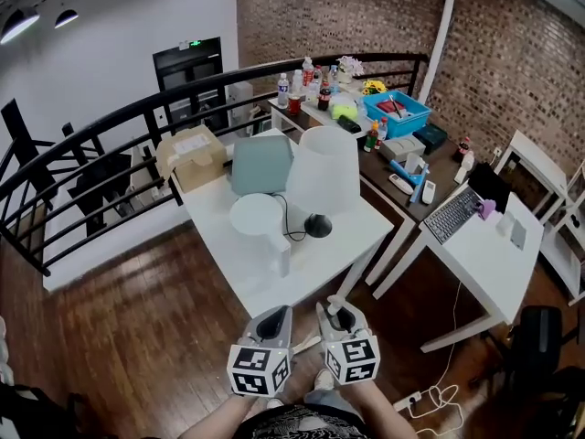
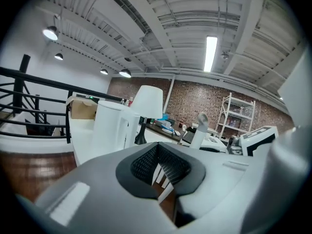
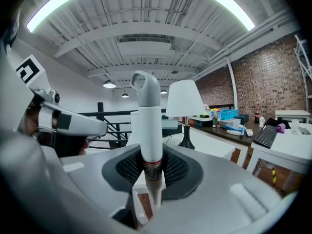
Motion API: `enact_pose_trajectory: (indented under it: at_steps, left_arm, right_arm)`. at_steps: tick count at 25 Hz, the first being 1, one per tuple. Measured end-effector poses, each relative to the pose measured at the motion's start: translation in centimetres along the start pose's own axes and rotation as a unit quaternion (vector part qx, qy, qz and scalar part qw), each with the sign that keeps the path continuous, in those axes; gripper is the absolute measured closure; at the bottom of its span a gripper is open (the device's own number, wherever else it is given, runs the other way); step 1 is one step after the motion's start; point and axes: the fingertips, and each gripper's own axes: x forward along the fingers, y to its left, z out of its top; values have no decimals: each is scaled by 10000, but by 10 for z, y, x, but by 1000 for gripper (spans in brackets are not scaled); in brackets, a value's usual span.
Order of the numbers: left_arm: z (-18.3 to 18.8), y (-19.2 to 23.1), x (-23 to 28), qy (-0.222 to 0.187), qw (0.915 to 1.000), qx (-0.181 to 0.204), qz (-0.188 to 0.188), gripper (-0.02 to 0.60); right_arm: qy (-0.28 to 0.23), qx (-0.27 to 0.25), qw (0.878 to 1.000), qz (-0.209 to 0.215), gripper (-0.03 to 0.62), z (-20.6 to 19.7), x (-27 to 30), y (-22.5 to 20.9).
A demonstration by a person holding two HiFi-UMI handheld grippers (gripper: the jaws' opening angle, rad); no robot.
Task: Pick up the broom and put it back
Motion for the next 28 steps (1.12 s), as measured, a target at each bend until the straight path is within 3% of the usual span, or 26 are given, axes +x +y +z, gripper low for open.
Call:
enact_pose_trajectory:
  at_steps: [15,28]
  left_arm:
    - [1,-17,-19,-157,9993,72,-341,578]
    - [5,-27,-21,-248,9988,48,-410,578]
  right_arm:
    - [-955,-448,9940,-291,513,102,-71,22]
    - [-887,-390,9943,-453,513,91,-79,12]
